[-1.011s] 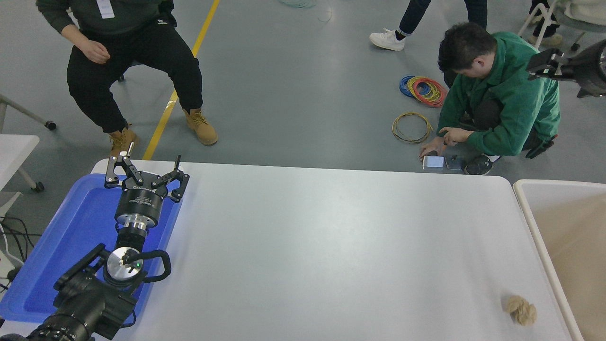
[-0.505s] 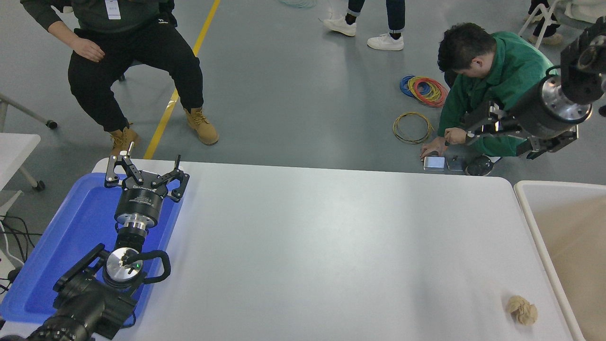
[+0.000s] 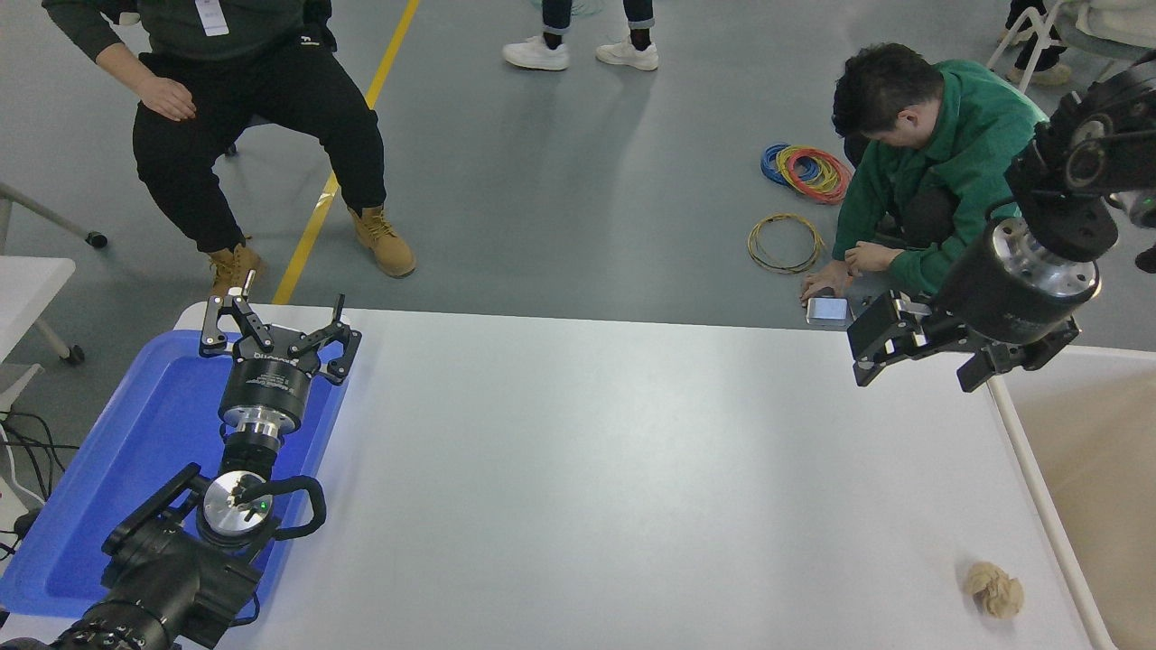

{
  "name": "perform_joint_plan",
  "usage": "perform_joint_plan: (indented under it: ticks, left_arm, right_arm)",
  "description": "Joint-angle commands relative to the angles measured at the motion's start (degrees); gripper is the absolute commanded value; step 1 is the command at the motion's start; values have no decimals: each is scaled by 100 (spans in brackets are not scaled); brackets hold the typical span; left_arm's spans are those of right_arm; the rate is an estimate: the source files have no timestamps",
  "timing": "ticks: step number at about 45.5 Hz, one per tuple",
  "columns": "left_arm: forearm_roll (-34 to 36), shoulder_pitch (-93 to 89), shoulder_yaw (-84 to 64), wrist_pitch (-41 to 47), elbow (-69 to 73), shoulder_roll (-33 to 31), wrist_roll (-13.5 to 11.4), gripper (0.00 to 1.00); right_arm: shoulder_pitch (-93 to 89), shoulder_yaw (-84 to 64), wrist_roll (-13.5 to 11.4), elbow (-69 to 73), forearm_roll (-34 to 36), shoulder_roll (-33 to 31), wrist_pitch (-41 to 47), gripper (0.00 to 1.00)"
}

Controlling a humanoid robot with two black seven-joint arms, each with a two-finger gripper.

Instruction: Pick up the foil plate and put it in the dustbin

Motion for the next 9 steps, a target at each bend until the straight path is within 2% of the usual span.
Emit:
perform_joint_plan:
  ticks: [1,9]
  left_arm:
    - [0,0,0,0,0,-9,0,100]
    - [0,0,0,0,0,0,0,100]
  right_arm:
    - [17,93,-8,69,-32,49,103,100]
    - [8,93,-8,69,-32,41,103,100]
